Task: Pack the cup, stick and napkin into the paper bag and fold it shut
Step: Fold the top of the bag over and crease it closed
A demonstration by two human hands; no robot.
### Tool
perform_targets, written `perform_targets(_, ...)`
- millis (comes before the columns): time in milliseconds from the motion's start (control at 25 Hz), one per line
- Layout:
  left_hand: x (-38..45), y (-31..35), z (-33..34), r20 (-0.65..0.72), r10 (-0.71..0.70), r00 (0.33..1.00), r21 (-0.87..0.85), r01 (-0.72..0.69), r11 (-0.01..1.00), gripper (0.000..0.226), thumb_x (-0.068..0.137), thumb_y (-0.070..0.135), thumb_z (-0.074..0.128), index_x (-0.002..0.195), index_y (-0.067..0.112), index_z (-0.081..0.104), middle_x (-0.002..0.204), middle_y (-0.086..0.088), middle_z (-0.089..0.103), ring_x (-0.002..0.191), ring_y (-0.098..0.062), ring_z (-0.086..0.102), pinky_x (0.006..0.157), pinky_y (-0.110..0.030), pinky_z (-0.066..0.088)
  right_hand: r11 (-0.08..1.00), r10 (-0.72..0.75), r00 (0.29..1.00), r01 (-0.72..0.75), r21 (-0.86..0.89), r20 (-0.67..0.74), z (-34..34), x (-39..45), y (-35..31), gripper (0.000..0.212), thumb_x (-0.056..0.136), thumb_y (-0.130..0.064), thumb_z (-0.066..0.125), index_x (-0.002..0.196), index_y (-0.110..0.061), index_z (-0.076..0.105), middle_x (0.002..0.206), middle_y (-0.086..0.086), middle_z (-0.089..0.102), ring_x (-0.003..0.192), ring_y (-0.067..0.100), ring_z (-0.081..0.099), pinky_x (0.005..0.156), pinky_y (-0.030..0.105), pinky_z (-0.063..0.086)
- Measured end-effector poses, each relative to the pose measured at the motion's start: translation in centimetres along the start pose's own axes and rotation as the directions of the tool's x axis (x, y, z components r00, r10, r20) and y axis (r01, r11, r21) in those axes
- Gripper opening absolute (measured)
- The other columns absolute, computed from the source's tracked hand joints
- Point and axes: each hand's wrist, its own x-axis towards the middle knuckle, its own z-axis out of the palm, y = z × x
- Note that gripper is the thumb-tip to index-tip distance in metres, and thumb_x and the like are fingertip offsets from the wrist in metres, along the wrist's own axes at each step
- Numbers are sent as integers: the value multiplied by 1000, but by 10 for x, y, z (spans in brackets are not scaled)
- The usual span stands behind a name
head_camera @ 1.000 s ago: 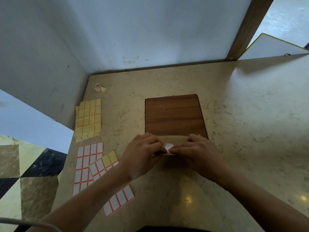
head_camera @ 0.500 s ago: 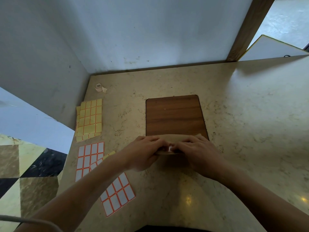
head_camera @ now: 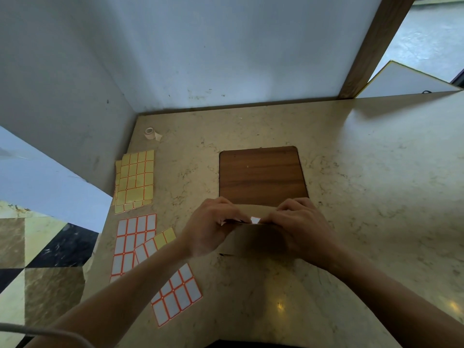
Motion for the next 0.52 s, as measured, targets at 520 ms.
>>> perform_targets(520,23,7,4,159,74,984,383,-131,915,27,93,32,56,118,35,64,123,11,62,117,-17,49,86,-34,42,997,39,999,-37,-74,20,14,3,-1,41,90,-24,54,129,-37,53,131,-15,59,130,13,46,99,38,37)
